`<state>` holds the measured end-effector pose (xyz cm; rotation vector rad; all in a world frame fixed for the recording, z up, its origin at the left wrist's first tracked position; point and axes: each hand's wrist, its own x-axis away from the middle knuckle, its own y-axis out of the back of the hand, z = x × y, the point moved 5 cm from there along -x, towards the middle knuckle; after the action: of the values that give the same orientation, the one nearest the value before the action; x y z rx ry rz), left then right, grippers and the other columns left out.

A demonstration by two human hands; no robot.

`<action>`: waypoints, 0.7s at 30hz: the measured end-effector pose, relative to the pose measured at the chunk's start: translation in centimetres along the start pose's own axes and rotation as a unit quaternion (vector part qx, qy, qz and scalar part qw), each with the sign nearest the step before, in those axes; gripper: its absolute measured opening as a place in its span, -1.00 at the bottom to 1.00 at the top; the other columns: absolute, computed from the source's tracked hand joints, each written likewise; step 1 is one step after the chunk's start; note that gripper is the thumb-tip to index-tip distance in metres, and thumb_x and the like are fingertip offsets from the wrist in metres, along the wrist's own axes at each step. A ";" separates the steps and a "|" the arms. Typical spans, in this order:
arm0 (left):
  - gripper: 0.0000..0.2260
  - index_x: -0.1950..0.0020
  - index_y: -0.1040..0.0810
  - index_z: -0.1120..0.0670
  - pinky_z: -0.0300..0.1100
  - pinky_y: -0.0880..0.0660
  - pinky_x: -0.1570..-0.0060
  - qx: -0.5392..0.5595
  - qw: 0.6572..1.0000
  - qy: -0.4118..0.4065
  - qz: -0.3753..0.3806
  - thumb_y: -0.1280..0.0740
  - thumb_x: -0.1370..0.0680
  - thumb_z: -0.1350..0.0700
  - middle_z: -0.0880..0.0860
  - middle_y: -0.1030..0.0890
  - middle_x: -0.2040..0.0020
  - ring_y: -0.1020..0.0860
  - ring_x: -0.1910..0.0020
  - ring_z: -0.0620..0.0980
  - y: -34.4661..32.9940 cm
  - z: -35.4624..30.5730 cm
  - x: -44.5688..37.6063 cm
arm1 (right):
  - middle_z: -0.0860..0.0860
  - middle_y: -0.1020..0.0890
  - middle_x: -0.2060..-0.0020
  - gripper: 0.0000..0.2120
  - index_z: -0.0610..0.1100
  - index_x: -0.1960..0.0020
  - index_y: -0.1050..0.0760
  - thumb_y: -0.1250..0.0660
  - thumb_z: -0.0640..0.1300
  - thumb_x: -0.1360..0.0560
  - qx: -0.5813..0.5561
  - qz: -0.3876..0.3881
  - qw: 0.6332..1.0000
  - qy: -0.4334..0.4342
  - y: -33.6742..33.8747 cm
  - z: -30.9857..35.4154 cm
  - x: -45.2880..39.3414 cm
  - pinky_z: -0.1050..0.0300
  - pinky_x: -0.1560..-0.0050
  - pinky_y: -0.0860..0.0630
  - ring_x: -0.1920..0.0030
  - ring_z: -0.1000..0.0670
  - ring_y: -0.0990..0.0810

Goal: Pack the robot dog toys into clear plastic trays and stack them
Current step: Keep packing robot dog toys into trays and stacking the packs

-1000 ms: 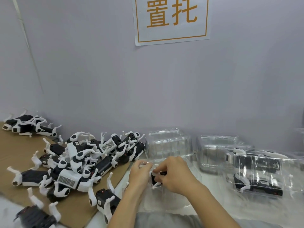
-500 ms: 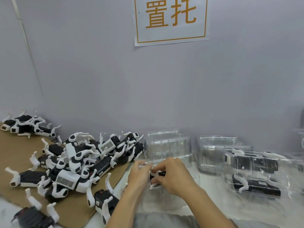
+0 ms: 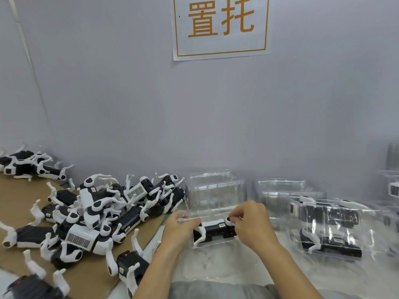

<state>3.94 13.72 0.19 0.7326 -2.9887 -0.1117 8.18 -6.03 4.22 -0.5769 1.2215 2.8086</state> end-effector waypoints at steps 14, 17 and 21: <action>-0.54 -0.28 -0.51 -0.29 -0.08 -0.05 -0.41 -0.469 0.828 -0.290 0.106 -0.21 -0.45 -0.42 -0.19 -0.32 -0.48 -0.19 -0.48 -0.13 -3.7 -3.8 3.0 | 0.24 -0.54 0.36 -0.84 -0.05 0.18 -0.71 -0.40 -0.26 -0.47 -0.024 -0.011 1.000 0.017 -0.1 0.1 -0.1 0.45 0.35 -0.35 0.27 0.25 -0.53; -0.32 -0.32 -0.43 -0.35 -0.04 0.03 -0.44 -0.511 0.812 -0.243 0.148 -0.13 -0.27 -0.57 -0.14 -0.25 -0.52 -0.12 -0.52 -0.03 -3.8 -3.3 3.2 | 0.24 -0.55 0.34 -0.82 -0.04 0.18 -0.71 -0.40 -0.26 -0.48 -0.027 -0.010 0.999 0.017 -0.1 0.2 0.0 0.44 0.34 -0.36 0.26 0.23 -0.54; -0.25 -0.34 -0.35 -0.38 -0.01 0.05 -0.46 -0.531 0.800 -0.227 0.163 -0.21 -0.17 -0.55 -0.09 -0.28 -0.44 -0.10 -0.50 0.02 -3.7 -3.3 3.4 | 0.26 -0.55 0.33 -0.82 -0.02 0.18 -0.70 -0.38 -0.25 -0.49 -0.033 -0.008 0.999 0.021 -0.1 0.1 0.1 0.44 0.34 -0.37 0.25 0.25 -0.55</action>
<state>2.92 8.71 3.32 0.0246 -2.6288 -1.9398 8.03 -5.91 4.22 -0.6494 1.1276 2.8472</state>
